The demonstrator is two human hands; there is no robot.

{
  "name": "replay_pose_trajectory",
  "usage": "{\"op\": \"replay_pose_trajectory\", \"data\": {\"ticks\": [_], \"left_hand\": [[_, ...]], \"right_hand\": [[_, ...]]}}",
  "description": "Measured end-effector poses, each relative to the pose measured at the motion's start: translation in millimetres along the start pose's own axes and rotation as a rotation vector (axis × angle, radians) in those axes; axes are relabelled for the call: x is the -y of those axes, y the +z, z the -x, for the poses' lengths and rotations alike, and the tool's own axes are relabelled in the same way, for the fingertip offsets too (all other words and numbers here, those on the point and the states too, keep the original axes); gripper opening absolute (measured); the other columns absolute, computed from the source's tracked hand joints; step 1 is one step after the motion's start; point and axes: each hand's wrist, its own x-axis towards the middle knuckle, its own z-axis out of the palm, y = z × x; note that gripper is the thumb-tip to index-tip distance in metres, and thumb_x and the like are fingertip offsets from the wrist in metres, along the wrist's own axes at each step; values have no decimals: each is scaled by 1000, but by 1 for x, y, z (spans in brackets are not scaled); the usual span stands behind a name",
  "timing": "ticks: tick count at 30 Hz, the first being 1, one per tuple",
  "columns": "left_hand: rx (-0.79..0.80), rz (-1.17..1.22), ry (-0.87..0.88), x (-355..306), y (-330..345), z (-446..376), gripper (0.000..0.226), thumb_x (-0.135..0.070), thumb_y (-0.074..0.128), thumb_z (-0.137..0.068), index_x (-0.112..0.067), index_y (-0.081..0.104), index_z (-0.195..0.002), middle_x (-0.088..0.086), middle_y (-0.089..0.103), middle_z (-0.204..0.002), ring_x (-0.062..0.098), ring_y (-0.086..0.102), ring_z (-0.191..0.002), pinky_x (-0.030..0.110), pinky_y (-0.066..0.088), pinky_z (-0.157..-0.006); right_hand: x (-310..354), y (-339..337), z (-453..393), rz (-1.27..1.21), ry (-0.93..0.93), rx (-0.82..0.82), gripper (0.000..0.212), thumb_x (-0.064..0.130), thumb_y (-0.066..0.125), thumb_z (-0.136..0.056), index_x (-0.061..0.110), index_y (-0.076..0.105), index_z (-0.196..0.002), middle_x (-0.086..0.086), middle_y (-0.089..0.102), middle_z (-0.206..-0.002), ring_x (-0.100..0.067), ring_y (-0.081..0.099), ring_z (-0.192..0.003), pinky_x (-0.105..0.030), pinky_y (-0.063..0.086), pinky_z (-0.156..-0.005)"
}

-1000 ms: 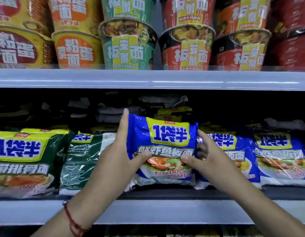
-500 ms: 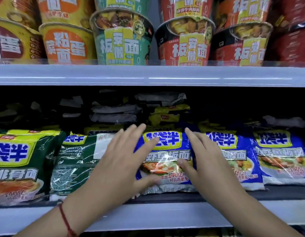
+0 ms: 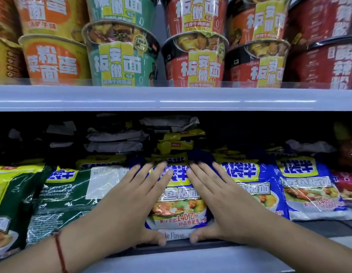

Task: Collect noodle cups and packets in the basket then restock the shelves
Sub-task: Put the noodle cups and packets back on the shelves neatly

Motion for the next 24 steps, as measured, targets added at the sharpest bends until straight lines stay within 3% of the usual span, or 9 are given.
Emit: {"op": "replay_pose_trajectory", "data": {"ticks": [11,13,14,16,17,19,20,22,24], "left_hand": [[30,11,-60,-6,-7,5,122,-96,32,-67,-6,36,-150,12,36,-155,28,41,-139,44,22,-108],[-30,55,-118,-8,-16,12,115,-94,30,-72,-13,30,-153,9,28,-159,27,32,-144,45,19,-110],[-75,108,-181,-9,-21,19,108,-92,29,-76,-18,26,-155,5,24,-161,24,27,-146,45,17,-112],[-192,230,-377,-8,-29,38,89,-85,28,-83,-31,23,-154,-4,25,-160,19,23,-147,42,21,-117],[-237,278,-502,-8,-31,48,80,-82,30,-84,-37,25,-149,-7,30,-158,19,26,-146,42,25,-116],[-239,343,-727,-11,-32,61,76,-84,36,-77,-40,31,-139,-6,28,-157,21,24,-146,45,27,-115],[-165,359,-808,-13,-30,63,79,-85,41,-74,-38,30,-137,-4,18,-161,22,16,-148,45,21,-117],[-27,391,-917,-20,-26,60,76,-81,50,-74,-38,27,-132,-2,-3,-163,22,-3,-151,42,5,-121],[-23,422,-948,-26,-27,58,51,-69,54,-81,-40,30,-115,-4,-4,-164,22,-8,-151,39,-2,-121]], "right_hand": [[-7,1,0,6,-4,66,124,98,29,-67,8,31,-152,-8,34,-157,-27,33,-145,-44,16,-112],[-4,-6,3,-94,-1,26,122,99,27,-67,15,23,-156,-4,22,-162,-25,22,-149,-41,10,-115],[-2,-11,5,-199,-3,-22,118,99,23,-66,26,12,-158,4,7,-165,-18,7,-152,-37,3,-118],[4,-21,15,-422,13,-162,100,100,12,-65,52,-14,-149,27,-21,-158,2,-20,-146,-25,-3,-120],[10,-27,19,-548,17,-194,90,99,11,-64,63,-17,-142,39,-22,-152,11,-22,-142,-21,3,-118],[24,-30,22,-767,38,-244,84,101,17,-56,75,-8,-133,52,-8,-144,26,-6,-135,-13,21,-105],[33,-26,19,-858,34,-236,84,104,18,-50,79,-1,-129,54,2,-142,29,5,-132,-9,25,-98],[52,-18,6,-927,-11,-89,79,107,9,-39,88,5,-116,52,18,-138,29,16,-129,-4,22,-99],[70,-7,-6,-813,-141,33,73,105,1,-45,88,10,-115,49,24,-136,28,16,-129,-3,14,-103]]}}
